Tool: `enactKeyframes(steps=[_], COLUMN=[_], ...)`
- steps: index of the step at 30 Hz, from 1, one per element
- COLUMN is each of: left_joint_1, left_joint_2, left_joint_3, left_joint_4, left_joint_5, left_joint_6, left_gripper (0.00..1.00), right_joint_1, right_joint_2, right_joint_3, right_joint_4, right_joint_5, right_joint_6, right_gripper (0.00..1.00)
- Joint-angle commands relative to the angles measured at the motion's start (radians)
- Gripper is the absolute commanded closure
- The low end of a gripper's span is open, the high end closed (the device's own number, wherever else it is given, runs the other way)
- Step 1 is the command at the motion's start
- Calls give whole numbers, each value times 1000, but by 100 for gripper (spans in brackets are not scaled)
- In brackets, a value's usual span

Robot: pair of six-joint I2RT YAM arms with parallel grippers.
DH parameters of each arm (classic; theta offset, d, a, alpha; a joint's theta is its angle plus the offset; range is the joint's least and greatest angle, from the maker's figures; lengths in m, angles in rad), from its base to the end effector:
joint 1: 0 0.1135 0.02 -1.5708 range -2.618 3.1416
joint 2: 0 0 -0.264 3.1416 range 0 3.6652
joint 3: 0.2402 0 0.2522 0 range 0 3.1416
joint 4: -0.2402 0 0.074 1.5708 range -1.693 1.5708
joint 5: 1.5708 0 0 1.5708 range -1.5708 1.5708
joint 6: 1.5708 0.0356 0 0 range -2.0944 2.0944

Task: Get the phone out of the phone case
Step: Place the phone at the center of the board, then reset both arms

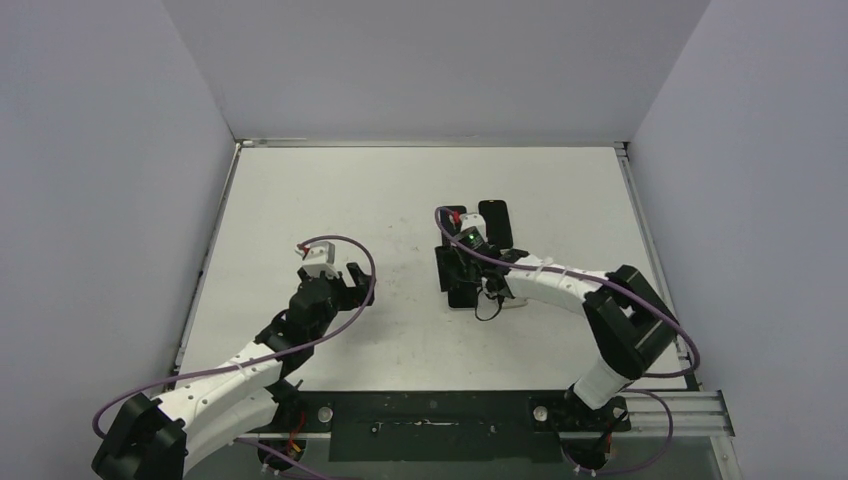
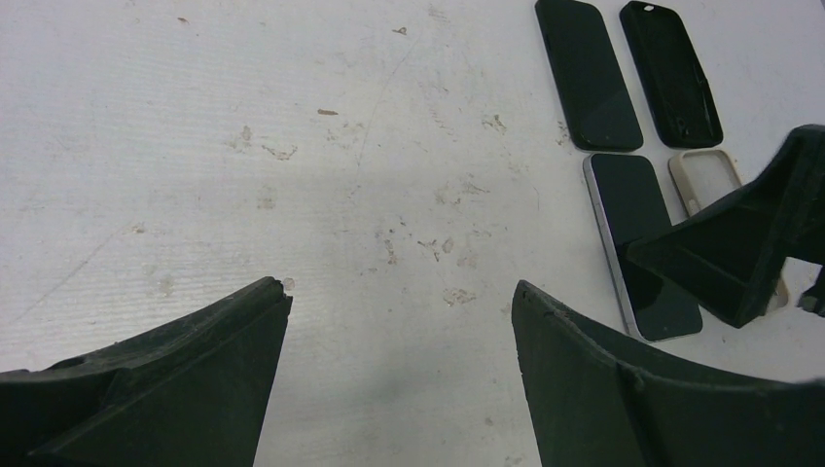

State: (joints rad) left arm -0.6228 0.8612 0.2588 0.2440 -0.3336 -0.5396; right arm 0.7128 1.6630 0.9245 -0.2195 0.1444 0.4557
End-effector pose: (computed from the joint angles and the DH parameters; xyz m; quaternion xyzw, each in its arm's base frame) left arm 0.1568 -0.0982 0.1867 -0.0608 0.8136 -0.1944 0.5445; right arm 0.2520 0.2111 0.1665 -0.1003 0.9459 0.1086 0.2889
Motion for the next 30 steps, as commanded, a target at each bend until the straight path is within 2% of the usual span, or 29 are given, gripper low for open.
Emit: enactKeyframes(steps=[1,5,10,12,19,23,27,29,30], left_joint_1=[-15,-28,-41,-41,-41,-41,-41,-41,-41], left_joint_2=[-46,-89,-155,-194,-378,-440,-522,-565,-584], left_joint_3=[62,97,190,247,412,491,495,475,462], left_joint_4=[-44,-118,-258,-353,-579,-667,-646,-620,-610], left_joint_5=[-1,-3,30,34,0,-53,-79,-90,-92], left_joint_6=[-23,-56,-71,-50,59,164,255,277,284], left_gripper=[18,18,18,18,18,17,15,5,3], right_joint_1=[-16,-43,-43,-40,-39,-39,-39,-38,-38], right_joint_2=[-200,-374,-660,-786,-1232,-1367,-1446,-1475,-1489], right_joint_3=[-43,-124,-235,-267,-352,-319,-310,-317,-324], right_joint_4=[37,36,17,4,-72,-158,-176,-184,-186], right_joint_5=[38,91,309,374,445,469,488,489,491], right_joint_6=[-18,-17,-12,-44,-132,-133,-151,-144,-136], right_gripper=[0,0,0,0,0,0,0,0,0])
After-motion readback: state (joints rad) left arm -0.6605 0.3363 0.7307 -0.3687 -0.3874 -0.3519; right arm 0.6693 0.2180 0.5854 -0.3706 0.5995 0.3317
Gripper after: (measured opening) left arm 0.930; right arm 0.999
